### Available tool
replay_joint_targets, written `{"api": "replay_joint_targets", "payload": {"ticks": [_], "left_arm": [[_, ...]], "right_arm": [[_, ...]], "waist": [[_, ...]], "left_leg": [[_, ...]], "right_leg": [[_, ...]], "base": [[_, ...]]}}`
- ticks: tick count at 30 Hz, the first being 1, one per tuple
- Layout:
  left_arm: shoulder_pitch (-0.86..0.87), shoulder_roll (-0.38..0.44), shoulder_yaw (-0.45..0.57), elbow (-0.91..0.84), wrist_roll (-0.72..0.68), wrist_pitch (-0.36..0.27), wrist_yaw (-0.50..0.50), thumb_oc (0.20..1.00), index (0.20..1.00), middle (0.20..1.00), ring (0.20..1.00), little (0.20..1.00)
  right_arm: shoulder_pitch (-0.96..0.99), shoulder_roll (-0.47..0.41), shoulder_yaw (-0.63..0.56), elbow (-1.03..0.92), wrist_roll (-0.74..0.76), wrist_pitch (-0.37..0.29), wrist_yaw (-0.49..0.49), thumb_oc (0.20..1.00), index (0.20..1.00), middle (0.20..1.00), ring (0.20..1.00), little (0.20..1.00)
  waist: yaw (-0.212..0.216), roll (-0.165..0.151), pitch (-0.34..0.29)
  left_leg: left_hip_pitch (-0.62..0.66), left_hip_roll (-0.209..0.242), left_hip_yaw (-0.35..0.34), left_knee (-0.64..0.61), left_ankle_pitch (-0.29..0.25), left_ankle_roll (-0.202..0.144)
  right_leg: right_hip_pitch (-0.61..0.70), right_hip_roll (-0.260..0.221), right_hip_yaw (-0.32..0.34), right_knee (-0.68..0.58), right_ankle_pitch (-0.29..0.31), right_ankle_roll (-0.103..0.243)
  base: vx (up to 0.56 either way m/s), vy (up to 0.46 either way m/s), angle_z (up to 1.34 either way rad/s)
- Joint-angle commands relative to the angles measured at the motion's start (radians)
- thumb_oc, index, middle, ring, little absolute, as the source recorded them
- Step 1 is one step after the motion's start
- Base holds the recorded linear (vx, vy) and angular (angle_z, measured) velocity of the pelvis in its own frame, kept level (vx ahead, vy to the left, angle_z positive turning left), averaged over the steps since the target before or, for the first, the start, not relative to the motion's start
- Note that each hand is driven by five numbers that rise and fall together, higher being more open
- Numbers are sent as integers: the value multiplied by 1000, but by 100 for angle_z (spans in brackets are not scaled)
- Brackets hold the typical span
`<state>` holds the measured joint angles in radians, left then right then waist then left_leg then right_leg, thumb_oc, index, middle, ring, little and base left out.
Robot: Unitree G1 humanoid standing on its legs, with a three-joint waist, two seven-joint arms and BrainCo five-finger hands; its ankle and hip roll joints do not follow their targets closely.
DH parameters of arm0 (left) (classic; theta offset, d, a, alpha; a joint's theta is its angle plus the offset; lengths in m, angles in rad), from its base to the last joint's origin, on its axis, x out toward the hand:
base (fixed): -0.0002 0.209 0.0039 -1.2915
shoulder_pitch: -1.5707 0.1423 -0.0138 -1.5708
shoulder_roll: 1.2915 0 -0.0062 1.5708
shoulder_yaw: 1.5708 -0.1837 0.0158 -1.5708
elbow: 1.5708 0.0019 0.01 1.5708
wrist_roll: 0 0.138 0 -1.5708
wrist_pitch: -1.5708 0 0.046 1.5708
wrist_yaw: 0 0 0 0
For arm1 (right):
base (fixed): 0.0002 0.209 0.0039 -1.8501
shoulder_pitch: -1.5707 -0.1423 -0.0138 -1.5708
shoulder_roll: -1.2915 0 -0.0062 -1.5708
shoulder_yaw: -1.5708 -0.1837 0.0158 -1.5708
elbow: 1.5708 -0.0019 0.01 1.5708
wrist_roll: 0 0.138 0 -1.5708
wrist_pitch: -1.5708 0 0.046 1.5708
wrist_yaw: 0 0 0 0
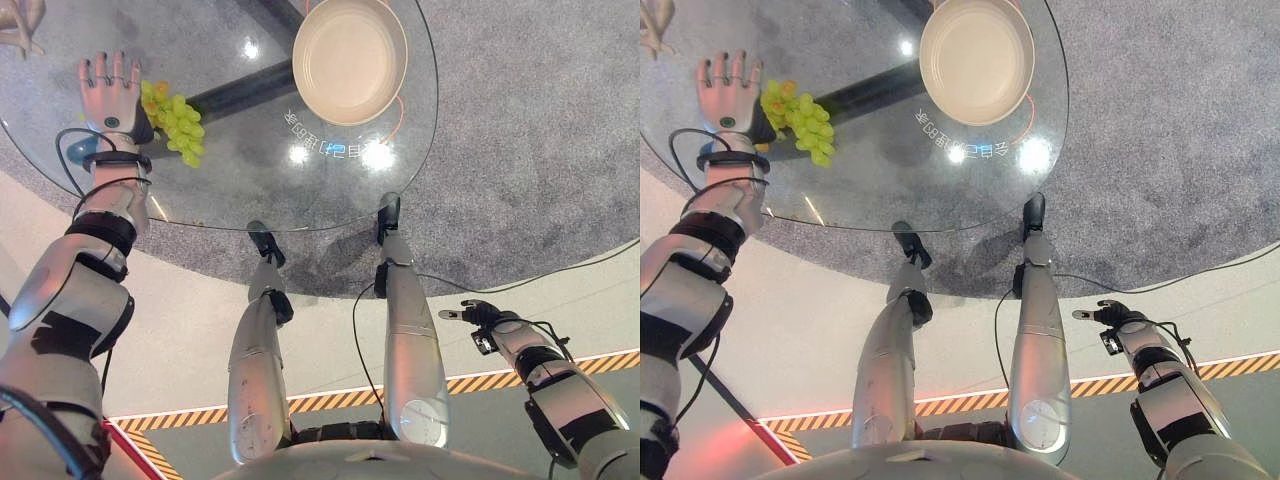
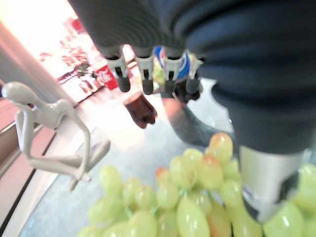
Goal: Pick up fruits into the plate
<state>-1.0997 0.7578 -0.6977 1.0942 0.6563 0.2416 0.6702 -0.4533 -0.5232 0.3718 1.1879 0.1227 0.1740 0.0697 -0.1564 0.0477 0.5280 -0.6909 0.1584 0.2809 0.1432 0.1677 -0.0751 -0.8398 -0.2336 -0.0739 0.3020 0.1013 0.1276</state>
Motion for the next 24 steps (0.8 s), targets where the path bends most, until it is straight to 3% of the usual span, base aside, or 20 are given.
{"api": "replay_joint_targets", "payload": {"ticks": [1,8,14,19,24], "left_arm": [[-47,52,92,69,-31,-10,74,1000,1000,1000,1000,1000],[-83,48,74,105,-51,-29,30,1000,1000,1000,1000,1000],[-107,35,30,131,13,-7,-99,1000,1000,1000,1000,1000],[-112,33,-17,158,77,42,-191,1000,1000,1000,1000,1000],[-89,37,-28,173,115,111,-200,1000,1000,1000,1000,1000]], "right_arm": [[85,5,40,-6,23,3,14,1000,1000,1000,1000,1000],[97,14,53,-3,34,-34,20,1000,1000,1000,1000,1000],[94,10,53,-11,44,-44,4,1000,1000,1000,1000,1000],[82,-1,48,-20,58,-46,-11,1000,1000,1000,1000,1000],[86,-9,36,-26,82,-56,-15,1000,1000,1000,1000,1000]], "waist": [[-9,-62,-8],[-25,-73,-8],[-34,-81,-8],[-41,-83,-8],[-43,-83,-8]], "left_leg": [[-128,-59,-75,236,-145,-17],[-140,-53,-64,255,-157,-13],[-146,-52,-55,260,-164,-12],[-156,-55,-55,264,-166,-11],[-174,-57,-57,284,-174,-10]], "right_leg": [[-5,85,-35,23,-39,-44],[-20,89,-22,27,-32,-44],[-29,89,-19,25,-26,-40],[-38,89,-14,18,-15,-37],[-56,88,-12,22,-10,-38]], "base": [[0,0,0],[-4,19,-1],[1,2,-1],[0,0,0],[19,2,-1]]}}
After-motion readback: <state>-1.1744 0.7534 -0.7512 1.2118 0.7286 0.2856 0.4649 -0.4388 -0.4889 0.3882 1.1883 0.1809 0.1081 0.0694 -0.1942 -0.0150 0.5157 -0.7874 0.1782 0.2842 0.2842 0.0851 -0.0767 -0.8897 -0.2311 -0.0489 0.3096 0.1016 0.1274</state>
